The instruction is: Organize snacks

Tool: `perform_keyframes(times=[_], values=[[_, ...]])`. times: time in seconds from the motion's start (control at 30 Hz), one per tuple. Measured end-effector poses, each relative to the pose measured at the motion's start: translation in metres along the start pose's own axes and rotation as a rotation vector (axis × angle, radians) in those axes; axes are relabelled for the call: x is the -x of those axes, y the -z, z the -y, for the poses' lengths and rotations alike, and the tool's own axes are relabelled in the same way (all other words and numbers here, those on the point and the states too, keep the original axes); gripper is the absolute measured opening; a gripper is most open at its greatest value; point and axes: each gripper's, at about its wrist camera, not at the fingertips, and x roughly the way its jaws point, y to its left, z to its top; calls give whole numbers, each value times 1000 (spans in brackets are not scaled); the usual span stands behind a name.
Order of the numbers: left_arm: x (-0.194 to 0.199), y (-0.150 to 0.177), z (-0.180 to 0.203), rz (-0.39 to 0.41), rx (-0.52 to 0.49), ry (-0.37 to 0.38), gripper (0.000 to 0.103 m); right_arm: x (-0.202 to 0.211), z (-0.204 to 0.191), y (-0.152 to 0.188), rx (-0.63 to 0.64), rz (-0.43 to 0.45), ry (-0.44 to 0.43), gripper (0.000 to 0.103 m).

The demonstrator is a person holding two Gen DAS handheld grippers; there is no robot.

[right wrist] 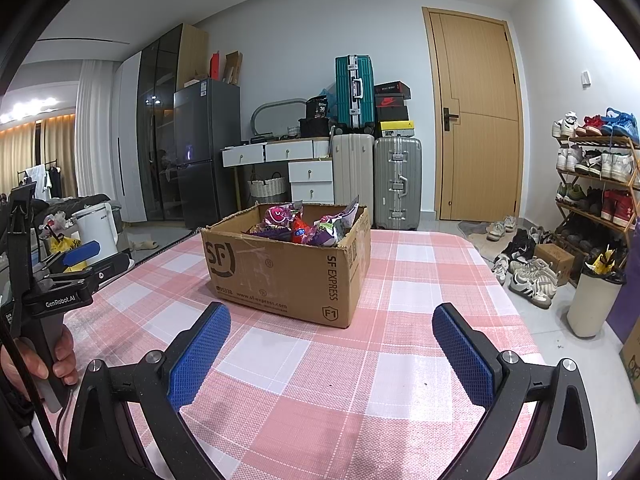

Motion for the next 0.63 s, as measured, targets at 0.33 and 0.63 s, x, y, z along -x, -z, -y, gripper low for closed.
perform_keyframes(times=[0.33,0.63], values=[[0,1,-1,-2,-1,-4,103,0,0,0,0,0,1,103],[0,3,-3,-2,-1,0,103,0,0,1,-1,0,1,103]])
